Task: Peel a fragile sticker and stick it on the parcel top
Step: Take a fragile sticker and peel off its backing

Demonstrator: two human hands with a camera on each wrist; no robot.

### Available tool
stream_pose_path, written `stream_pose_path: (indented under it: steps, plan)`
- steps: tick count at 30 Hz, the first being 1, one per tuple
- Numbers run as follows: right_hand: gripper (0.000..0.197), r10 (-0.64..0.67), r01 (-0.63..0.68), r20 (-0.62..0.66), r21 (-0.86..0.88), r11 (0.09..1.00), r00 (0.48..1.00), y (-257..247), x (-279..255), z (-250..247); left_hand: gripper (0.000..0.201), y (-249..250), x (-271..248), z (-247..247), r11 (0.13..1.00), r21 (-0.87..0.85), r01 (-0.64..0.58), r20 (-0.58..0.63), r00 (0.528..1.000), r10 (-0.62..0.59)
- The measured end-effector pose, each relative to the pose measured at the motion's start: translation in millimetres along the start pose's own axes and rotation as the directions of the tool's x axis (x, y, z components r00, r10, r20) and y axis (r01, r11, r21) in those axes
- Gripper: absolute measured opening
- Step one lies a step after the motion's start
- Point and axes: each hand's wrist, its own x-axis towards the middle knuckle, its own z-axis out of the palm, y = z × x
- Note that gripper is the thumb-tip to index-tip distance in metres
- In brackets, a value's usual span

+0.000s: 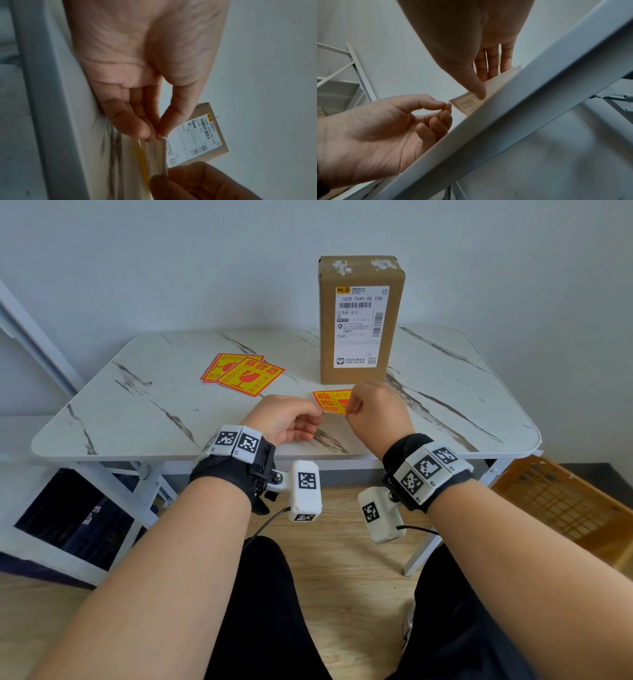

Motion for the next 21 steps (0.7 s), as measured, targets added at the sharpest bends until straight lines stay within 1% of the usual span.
stream_pose_path:
  steps: [10,17,21]
  plan:
    - [0.013,0.046,-0.046,0.012,0.001,0.999,0.999,-1.9,-1.2,1.3,0.008,-1.4,0.0,2.6,1.000,-0.006,-0.012,-0.016,1.000,0.012]
    - [0.012,0.029,-0.029,-0.017,0.024,0.999,0.999,-3.1,-2.0,2.2,0.011,-1.7,0.9,4.6,1.000,-0.004,-0.005,-0.045,0.999,0.005]
    - [0.011,0.018,-0.017,-0.024,0.023,1.000,1.000,-4.6,-1.9,1.4,0.009,-1.7,0.9,3.5,1.000,-0.019,0.002,-0.022,1.000,-0.002]
